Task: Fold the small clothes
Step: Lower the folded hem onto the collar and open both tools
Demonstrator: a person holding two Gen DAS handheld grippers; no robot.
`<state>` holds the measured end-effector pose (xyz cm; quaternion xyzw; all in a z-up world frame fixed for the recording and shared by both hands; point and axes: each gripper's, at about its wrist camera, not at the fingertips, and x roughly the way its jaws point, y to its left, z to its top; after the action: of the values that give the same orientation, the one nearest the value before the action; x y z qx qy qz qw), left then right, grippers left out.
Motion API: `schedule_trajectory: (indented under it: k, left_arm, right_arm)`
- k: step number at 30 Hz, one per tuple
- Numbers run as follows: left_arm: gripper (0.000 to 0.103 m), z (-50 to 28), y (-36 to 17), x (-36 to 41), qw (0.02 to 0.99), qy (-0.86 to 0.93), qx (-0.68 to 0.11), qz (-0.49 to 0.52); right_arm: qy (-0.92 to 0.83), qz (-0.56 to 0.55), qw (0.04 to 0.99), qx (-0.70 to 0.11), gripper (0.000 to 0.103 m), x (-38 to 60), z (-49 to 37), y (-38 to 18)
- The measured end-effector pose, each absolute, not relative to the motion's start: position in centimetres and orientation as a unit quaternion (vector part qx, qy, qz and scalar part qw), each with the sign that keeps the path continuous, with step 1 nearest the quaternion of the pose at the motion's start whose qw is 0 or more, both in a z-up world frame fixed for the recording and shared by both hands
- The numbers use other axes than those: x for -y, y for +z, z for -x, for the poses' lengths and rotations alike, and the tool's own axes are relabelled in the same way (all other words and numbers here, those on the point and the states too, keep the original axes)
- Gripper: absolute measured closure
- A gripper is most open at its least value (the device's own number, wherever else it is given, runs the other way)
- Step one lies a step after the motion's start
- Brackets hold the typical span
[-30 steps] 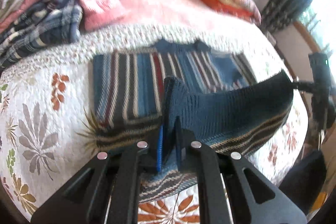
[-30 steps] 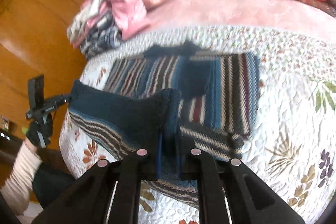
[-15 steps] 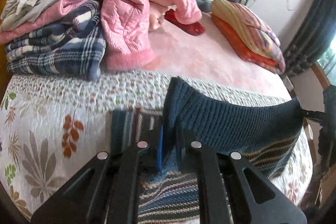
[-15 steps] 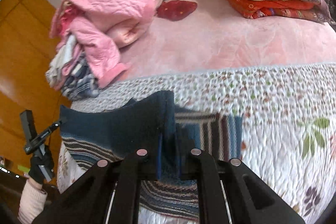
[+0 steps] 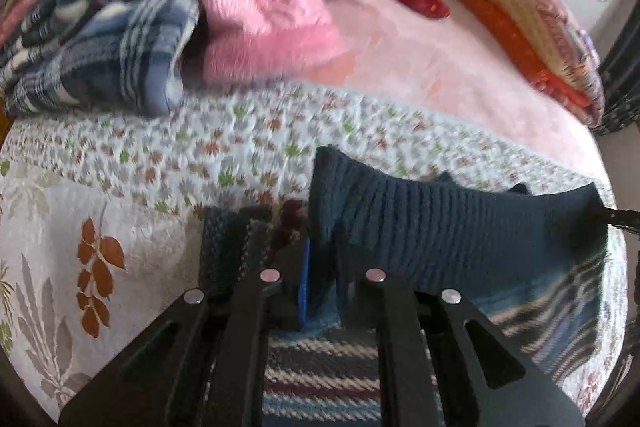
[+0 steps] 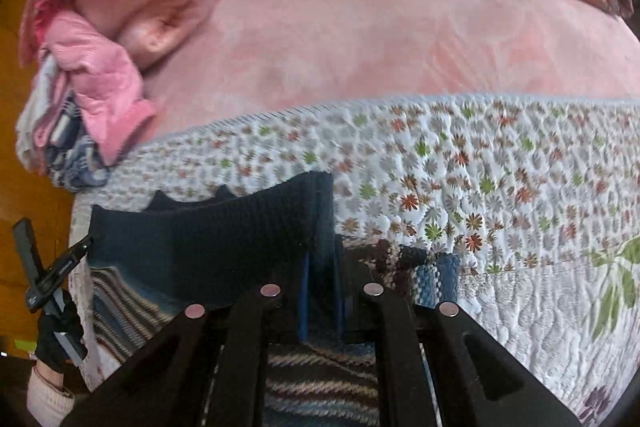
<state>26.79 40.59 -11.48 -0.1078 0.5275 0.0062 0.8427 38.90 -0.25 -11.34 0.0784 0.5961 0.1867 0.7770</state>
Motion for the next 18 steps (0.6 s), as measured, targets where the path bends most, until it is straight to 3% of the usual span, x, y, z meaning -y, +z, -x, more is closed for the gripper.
schedule_trajectory:
  k: [7, 11, 18]
  left_arm:
    - [0.084, -26.4, -12.9, -40.7, 0.834, 0.025, -0.539, 0.114]
    - [0.052, -24.9, -11.6, -41.6, 0.835, 0.048, -0.538, 0.106]
    - [0.050, -20.1, -6.6, -42.3, 0.835, 0.039, -0.536, 0.117]
  right_arm:
    - [0.157, -0.052, 0.770, -0.617, 0.089, -0.4, -38.4, -15.1]
    - [0.155, -0.047, 0.780, -0.605, 0.081, 0.2, -37.2, -14.2]
    - [0.177, -0.089, 0.781, -0.592, 0.079, 4.4, -33.2, -8.9]
